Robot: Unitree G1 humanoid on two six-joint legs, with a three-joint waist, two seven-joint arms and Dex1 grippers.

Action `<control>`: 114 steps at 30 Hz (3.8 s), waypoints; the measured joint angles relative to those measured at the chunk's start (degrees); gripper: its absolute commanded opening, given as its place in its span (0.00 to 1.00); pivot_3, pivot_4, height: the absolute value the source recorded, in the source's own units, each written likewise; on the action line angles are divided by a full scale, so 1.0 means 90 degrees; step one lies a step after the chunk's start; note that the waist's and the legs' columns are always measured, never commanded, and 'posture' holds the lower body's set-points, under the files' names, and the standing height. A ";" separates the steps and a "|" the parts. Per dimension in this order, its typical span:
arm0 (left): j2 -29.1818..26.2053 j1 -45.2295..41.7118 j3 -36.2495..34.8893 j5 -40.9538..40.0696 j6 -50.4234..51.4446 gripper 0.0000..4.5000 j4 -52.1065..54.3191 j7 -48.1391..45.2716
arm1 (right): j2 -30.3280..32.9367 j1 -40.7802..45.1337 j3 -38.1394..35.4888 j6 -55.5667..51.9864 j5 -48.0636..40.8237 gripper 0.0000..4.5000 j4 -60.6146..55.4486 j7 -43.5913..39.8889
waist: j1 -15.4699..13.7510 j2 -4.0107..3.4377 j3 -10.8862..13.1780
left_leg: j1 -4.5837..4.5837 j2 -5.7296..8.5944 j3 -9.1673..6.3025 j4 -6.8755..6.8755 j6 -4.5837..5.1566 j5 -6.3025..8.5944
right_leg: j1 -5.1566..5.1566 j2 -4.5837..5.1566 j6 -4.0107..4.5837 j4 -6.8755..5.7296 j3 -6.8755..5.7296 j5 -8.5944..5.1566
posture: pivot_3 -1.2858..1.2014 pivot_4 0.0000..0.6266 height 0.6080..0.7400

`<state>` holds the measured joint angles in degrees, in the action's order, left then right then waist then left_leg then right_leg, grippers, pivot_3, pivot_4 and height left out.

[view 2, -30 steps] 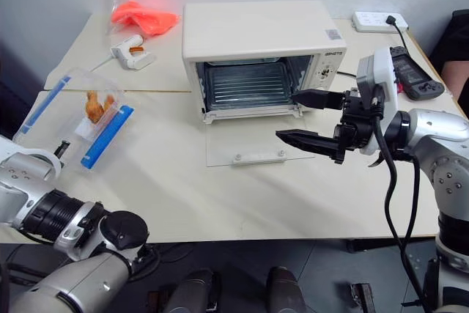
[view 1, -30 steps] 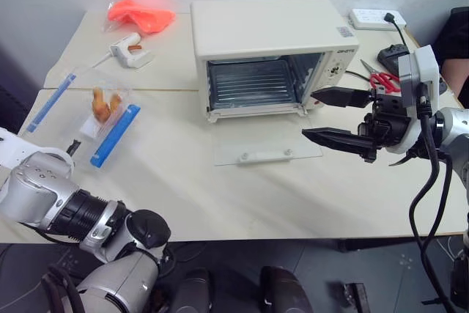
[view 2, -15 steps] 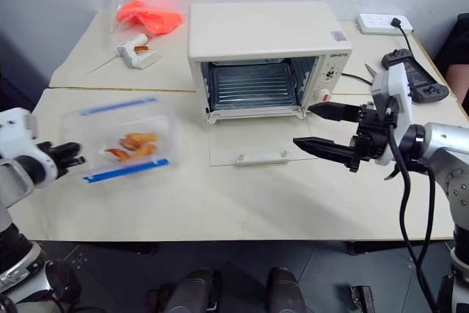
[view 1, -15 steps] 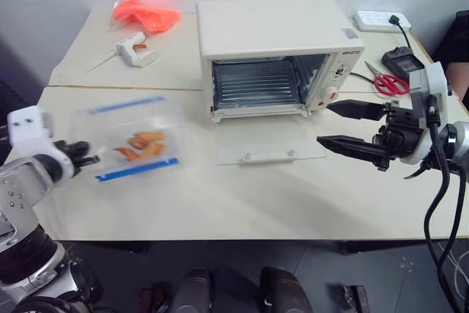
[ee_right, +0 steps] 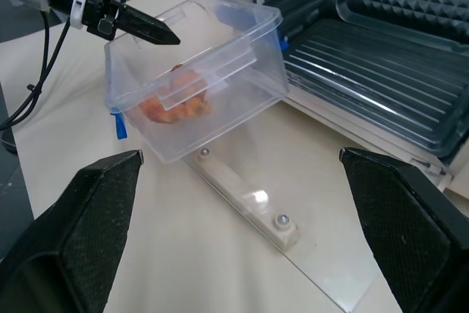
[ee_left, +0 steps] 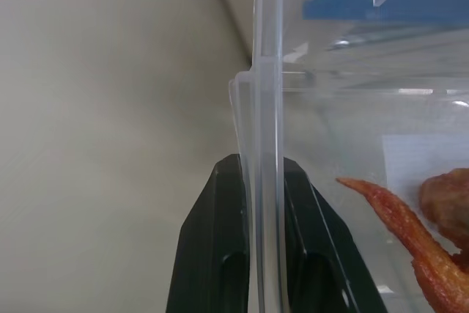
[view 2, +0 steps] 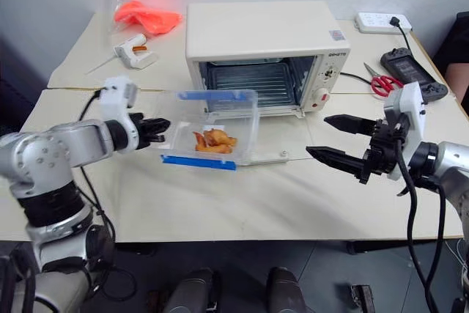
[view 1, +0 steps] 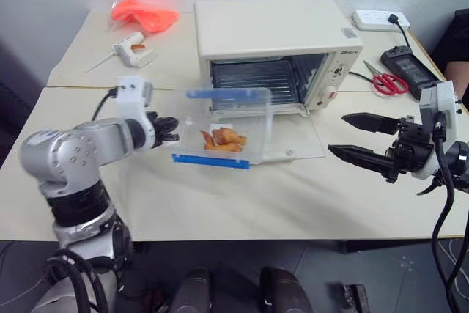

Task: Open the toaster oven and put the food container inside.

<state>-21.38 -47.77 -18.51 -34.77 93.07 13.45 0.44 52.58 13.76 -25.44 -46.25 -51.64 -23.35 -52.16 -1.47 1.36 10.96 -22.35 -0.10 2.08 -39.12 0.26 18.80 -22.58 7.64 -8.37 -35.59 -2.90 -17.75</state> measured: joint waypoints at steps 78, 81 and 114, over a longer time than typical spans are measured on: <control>-0.2807 0.0291 0.3678 0.1125 -0.6198 0.00 -0.2000 -0.9284 | -0.0431 -0.1001 0.2032 -0.0424 -0.1237 0.01 -0.1769 0.2212 | 0.0037 -0.0007 -0.0001 | -0.0005 0.0012 0.0004 -0.0001 0.0040 -0.0012 | -0.0001 0.0002 0.0000 -0.0002 0.0011 0.0000 | 0.52 0.24 1.00; -0.2607 0.0146 0.3678 0.1229 -0.6274 0.00 -0.2309 -0.9225 | -0.0455 -0.0673 0.2416 -0.0150 -0.0394 0.01 -0.1236 0.2075 | 0.0031 -0.0007 -0.0001 | -0.0008 0.0011 0.0002 -0.0001 0.0040 -0.0012 | -0.0007 0.0000 0.0000 -0.0006 0.0009 0.0000 | 0.52 0.24 1.00; -0.0152 -0.1153 0.2881 0.2583 -0.7829 0.00 -0.5137 -0.5527 | -0.2539 0.2962 0.3198 0.2512 0.3764 0.01 0.3807 0.1692 | 0.0073 -0.0008 -0.0001 | -0.0027 0.0015 0.0025 -0.0016 0.0023 -0.0024 | -0.0014 0.0004 -0.0005 -0.0020 -0.0022 0.0003 | 0.52 0.24 1.00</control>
<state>-22.75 -58.15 7.43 -11.53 22.61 -32.79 -49.30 29.72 40.42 3.34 -23.64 -17.77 10.91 -36.94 -0.81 1.29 10.95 -22.60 0.03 2.31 -39.26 0.47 18.59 -22.71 7.68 -8.41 -35.77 -3.10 -17.73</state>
